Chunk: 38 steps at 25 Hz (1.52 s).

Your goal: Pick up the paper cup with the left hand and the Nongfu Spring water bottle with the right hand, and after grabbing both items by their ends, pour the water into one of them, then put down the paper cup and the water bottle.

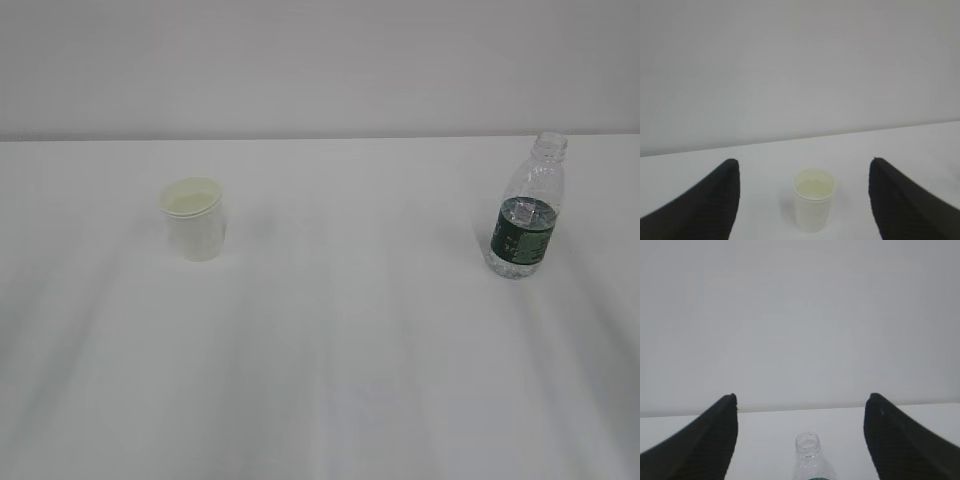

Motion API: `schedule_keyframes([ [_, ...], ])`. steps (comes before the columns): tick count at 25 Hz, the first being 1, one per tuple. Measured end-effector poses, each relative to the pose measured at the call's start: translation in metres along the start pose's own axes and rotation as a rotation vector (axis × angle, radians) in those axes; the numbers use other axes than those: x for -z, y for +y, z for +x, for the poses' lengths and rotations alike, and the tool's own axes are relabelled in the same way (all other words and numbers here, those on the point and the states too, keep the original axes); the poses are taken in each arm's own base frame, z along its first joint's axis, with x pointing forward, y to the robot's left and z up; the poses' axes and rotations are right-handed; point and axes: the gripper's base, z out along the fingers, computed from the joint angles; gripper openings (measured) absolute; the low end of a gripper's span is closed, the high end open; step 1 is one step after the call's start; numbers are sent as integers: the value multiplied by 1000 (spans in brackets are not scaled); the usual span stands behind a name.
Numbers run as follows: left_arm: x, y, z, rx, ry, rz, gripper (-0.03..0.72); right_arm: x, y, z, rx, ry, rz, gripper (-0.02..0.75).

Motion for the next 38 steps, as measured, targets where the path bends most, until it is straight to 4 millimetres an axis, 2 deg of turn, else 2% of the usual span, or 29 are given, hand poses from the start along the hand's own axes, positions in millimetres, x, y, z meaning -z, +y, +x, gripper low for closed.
schedule_keyframes([
  [7, 31, -3, -38, -3, 43, -10, 571, 37, -1, -15, 7, -7, 52, 589],
  [13, 54, -6, -77, -8, 79, -21, 570, 81, -2, -31, 7, -21, 113, 588],
  [19, 78, -7, -94, -7, 163, -34, 570, 121, -5, -42, -14, 13, 183, 588],
  [24, 105, -7, -100, -8, 202, -44, 568, 152, -5, -46, -27, 68, 222, 588],
  [29, 139, -5, -94, -26, 206, -65, 555, 175, -1, -42, 3, 155, 203, 588],
  [33, 163, -4, -88, -26, 189, -71, 526, 187, 2, -32, -18, 245, 182, 588],
  [38, 174, -3, -79, -23, 258, -82, 521, 194, 6, -22, -62, 359, 144, 588],
])
